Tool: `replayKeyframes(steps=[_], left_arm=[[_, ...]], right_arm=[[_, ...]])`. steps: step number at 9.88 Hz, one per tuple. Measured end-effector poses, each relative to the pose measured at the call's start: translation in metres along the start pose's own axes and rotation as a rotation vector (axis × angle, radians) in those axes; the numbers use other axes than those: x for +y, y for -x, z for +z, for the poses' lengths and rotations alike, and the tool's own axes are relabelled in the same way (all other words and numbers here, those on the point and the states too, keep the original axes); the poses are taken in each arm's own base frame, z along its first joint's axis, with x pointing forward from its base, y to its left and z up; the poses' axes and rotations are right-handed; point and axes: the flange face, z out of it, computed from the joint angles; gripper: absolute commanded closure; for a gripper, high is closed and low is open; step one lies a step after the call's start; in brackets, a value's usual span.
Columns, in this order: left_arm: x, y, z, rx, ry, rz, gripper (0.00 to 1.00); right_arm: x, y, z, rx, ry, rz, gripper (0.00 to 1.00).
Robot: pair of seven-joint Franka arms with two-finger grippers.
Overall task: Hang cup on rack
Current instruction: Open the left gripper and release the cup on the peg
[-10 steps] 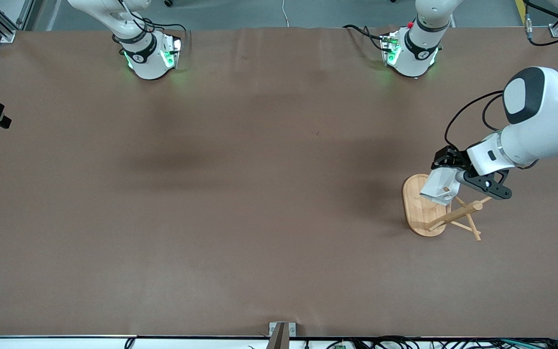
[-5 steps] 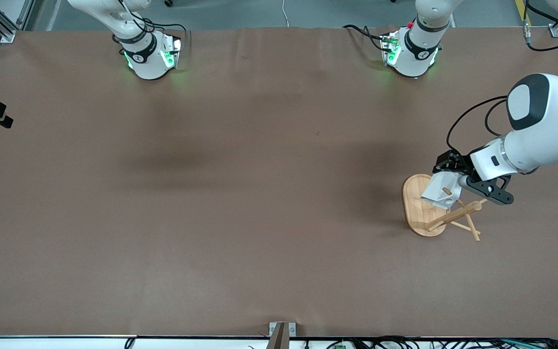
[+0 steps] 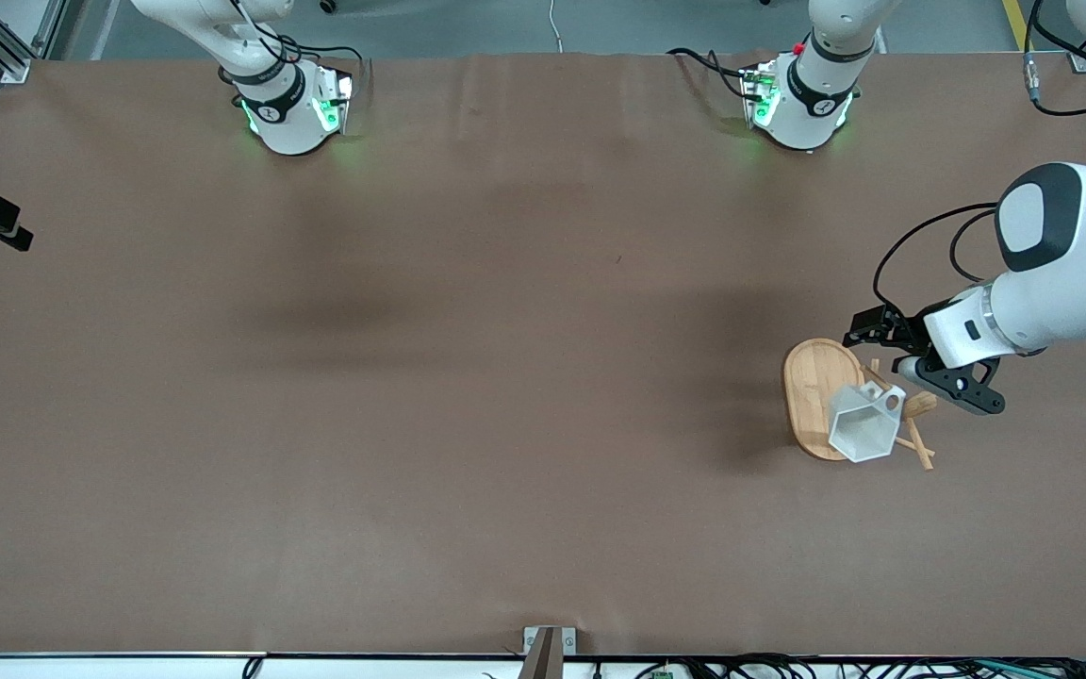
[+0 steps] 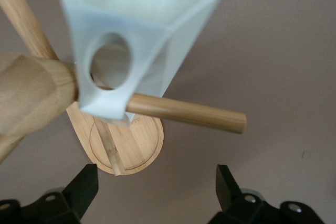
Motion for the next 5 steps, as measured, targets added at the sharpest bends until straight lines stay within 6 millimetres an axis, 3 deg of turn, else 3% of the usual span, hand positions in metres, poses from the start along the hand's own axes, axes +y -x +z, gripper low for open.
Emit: replayKeyframes(steps=[2,5], left_arm=[[0.002,-0.004,-0.008,0.017,-0.005,0.0,0.0],[0.009,-0.012,-0.037,0.047,-0.024,-0.074,0.0]], right_arm=[[-0.006,-0.001,0.0,0.003,0.0,-0.011,0.0],[-0.01,-0.001,0.0,0.003,0.0,-0.019,0.0]])
